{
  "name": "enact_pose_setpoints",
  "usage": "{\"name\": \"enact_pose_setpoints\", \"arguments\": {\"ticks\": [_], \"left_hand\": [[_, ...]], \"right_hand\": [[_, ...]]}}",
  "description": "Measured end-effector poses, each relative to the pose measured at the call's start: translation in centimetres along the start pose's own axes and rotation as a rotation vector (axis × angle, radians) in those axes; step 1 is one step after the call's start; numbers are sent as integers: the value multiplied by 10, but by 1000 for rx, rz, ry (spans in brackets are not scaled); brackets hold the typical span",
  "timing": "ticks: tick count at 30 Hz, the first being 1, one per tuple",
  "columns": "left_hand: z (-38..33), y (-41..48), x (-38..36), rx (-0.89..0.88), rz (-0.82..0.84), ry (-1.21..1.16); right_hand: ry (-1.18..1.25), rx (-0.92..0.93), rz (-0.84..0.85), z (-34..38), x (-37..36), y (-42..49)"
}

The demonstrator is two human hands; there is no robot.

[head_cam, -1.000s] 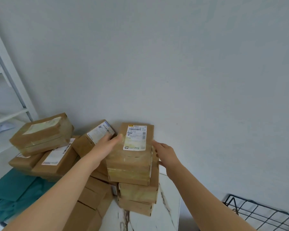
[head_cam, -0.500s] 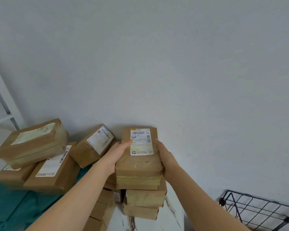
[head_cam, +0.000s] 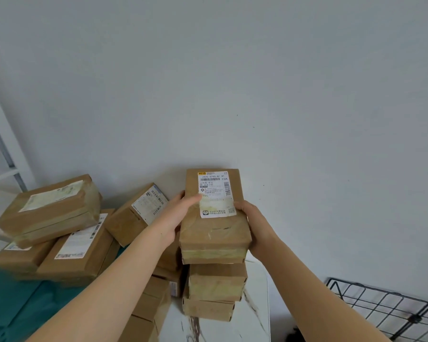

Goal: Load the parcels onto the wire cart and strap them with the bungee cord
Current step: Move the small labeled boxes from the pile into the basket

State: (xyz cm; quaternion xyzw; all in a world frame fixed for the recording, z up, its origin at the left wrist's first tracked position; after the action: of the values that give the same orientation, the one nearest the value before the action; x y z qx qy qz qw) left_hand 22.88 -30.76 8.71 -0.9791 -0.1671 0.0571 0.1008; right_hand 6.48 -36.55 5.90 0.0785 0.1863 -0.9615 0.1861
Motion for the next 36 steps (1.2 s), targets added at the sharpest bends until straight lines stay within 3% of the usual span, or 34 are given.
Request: {"name": "enact_pose_setpoints", "arguments": {"ticks": [3, 8, 15, 28, 36], "left_hand": [[4, -6, -3, -14, 9, 17], [26, -15, -24, 111, 132, -4], [24, -20, -60, 51, 208, -13], [63, -47, -152, 138, 357, -75], [83, -83, -217, 178, 407, -1]], "right_hand": [[61, 10, -20, 1, 10, -6], [153, 21, -30, -2, 29, -21], [230, 62, -50, 3, 58, -56], [278, 50, -359, -20, 144, -137], [177, 19, -453, -36, 216, -189]]}}
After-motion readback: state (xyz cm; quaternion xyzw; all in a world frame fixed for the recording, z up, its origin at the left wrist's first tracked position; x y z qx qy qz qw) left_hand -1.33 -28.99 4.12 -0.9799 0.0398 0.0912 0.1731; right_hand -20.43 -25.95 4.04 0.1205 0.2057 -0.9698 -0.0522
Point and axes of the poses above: each hand's wrist, its own y-axis towards the middle knuckle, its own x-axis out of the back of the hand, z = x × y, the point moved 7 cm from there along y, towards the middle knuckle, and after that the axes turned 3 degrees about y, right-handed, at the moved point
